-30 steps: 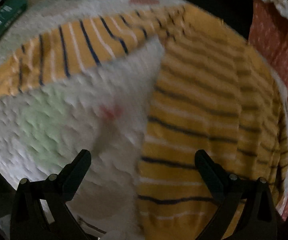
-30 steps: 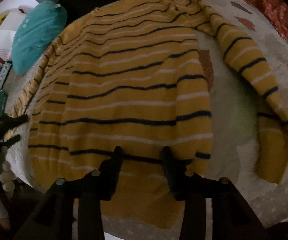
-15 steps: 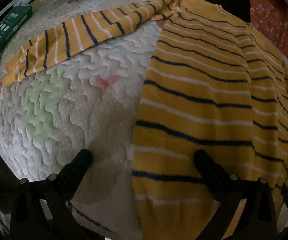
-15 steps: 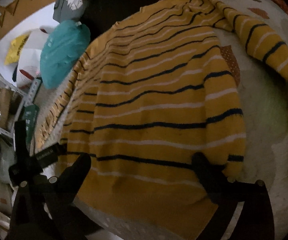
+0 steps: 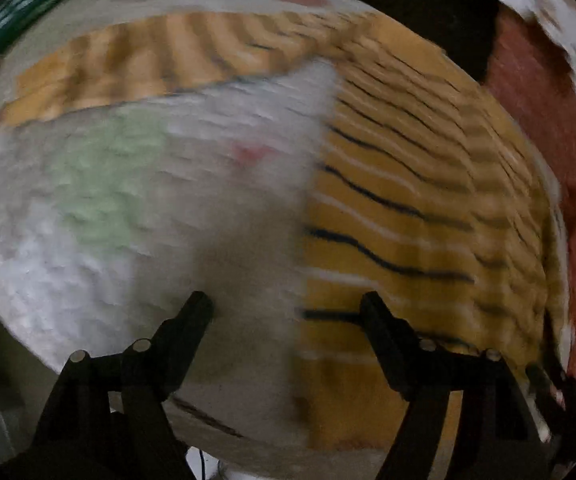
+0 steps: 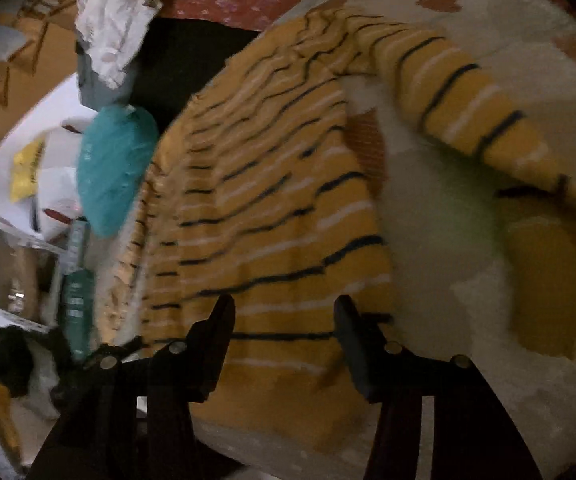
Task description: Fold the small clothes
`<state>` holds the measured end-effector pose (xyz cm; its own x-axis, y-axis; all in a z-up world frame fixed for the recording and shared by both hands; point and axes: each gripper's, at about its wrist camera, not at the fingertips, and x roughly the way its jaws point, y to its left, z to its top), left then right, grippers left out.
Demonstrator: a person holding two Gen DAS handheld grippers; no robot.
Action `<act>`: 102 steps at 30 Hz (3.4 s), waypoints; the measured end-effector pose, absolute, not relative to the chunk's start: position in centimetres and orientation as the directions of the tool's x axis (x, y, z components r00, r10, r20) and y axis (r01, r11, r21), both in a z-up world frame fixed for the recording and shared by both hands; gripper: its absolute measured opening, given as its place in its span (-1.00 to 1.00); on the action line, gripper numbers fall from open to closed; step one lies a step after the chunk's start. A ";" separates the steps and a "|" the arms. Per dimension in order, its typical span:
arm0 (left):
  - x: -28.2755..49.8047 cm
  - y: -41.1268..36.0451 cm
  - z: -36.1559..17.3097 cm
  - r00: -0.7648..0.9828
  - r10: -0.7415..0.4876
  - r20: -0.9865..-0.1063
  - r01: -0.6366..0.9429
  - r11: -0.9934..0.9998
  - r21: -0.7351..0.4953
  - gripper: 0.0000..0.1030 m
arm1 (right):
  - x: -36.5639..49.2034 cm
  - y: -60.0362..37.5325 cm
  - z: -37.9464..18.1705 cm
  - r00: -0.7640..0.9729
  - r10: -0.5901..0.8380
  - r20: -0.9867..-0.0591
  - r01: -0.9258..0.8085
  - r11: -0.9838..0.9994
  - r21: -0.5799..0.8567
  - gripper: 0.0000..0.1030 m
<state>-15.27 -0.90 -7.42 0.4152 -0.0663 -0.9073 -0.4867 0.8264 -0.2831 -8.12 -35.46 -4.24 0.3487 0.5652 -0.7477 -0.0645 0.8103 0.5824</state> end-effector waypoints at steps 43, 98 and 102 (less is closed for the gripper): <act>-23.0 -4.1 -2.7 0.499 -0.001 -0.867 -0.471 0.839 -0.273 -0.30 | -4.6 -47.5 -0.2 0.513 -0.066 -0.856 0.049 0.998 -0.047 -0.78; -20.6 -4.4 -4.3 0.396 -0.041 -0.917 -0.474 0.847 -0.242 -0.87 | -11.8 -38.4 -4.4 0.197 0.454 -0.869 -0.141 0.890 0.433 -0.84; -22.7 -4.7 -4.2 0.394 -0.068 -0.917 -0.479 0.836 -0.268 -0.86 | -12.8 -39.5 -5.1 0.156 0.467 -0.871 -0.118 0.884 0.453 -0.80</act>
